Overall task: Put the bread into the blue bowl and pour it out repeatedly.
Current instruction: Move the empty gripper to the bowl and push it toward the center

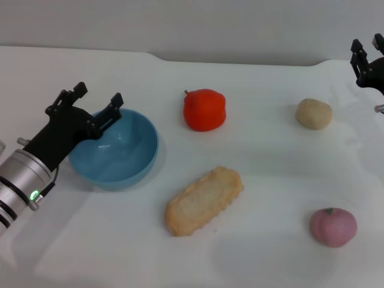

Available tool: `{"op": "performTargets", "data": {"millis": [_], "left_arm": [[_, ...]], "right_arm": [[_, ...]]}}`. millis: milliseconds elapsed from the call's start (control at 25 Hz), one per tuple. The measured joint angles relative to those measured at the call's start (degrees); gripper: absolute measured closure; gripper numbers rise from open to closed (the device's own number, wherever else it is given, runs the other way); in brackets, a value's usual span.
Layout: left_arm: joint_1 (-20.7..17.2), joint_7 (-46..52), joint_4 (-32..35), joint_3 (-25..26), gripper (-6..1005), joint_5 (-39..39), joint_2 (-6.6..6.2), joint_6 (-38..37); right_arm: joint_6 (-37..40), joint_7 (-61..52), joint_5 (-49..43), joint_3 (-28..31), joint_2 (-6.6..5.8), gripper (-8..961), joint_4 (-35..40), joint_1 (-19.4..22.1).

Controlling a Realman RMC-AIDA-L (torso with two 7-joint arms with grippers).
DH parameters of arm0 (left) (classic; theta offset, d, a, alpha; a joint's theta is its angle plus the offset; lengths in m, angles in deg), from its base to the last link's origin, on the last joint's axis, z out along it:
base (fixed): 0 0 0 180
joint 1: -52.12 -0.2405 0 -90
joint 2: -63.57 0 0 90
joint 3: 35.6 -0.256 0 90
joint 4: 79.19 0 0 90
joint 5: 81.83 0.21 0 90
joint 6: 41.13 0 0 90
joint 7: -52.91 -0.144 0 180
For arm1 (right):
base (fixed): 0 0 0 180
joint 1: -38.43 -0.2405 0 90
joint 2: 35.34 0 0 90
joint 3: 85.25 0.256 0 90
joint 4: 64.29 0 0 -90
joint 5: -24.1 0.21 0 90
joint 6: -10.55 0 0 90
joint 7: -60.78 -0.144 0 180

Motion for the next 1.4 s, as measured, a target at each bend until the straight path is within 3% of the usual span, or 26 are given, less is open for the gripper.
{"op": "performTargets", "data": {"millis": [600, 840, 1160, 1400], "left_arm": [[0.66, 0.81, 1.68, -2.06, 139, -0.18, 0.00, 2.37], [1.06, 9.07, 3.94, -2.57, 139, 0.06, -0.30, 6.22], [5.50, 23.34, 20.36, -12.21, 138, 1.59, -3.35, 28.24], [12.91, 42.95, 24.18, -12.64, 138, 15.29, -6.82, 33.75]], "right_arm": [[0.00, 0.08, 0.00, 0.03, 0.00, 537, -0.50, 0.23], [0.00, 0.09, 0.00, 0.02, 0.00, 534, -0.49, 0.08], [-0.03, 0.09, 0.01, 0.02, -0.09, 529, -0.24, -0.30], [-0.07, 0.09, 0.01, 0.04, -0.09, 526, -0.56, 0.21]]}}
